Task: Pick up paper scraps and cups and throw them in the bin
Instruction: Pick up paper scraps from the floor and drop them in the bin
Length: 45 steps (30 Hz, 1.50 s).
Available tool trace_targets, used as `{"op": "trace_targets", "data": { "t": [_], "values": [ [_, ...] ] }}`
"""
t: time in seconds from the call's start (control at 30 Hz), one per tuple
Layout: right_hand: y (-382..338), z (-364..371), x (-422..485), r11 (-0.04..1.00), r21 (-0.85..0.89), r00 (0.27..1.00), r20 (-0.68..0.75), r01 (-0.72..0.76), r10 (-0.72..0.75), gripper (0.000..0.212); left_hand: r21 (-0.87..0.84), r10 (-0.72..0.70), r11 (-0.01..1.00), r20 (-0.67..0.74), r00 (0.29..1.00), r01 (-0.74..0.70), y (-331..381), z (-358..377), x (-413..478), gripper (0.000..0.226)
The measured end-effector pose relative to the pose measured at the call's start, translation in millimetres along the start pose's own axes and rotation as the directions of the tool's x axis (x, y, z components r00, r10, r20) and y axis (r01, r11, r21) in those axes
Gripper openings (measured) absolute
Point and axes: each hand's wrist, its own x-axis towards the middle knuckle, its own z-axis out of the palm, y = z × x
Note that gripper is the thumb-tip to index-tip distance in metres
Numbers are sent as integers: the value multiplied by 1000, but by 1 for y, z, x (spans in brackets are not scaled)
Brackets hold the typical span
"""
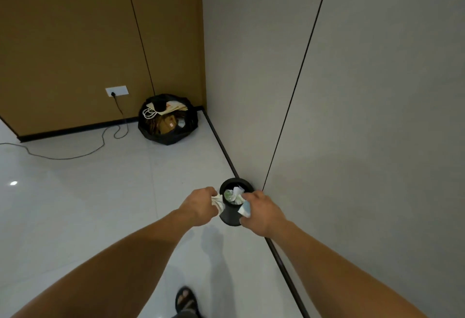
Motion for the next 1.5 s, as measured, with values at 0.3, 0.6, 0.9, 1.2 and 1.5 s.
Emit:
{"op": "trace_targets", "data": {
  "t": [0.3, 0.6, 0.9, 1.2, 1.5],
  "values": [
    [30, -28, 163, 994, 24, 992, 72, -107, 105, 71, -7, 51, 999, 156, 986, -51, -5, -28, 189, 47],
    [74, -23, 290, 983, 95, 976, 168, -154, 137, 71, -21, -28, 999, 307, 951, 36, -10, -30, 326, 44],
    [147, 69, 436, 979, 86, 946, 283, -187, 156, 62, -27, -149, 985, 375, 915, 172, -50, 82, 464, 37],
    [227, 252, 563, 977, 30, 924, 330, -213, 192, 63, -111, -168, 969, 359, 918, 221, -146, 258, 581, 21],
    [263, 317, 572, 973, -128, 924, 311, -190, 221, 74, 49, -117, 993, 343, 932, 107, -200, 326, 592, 50]
  ]
}}
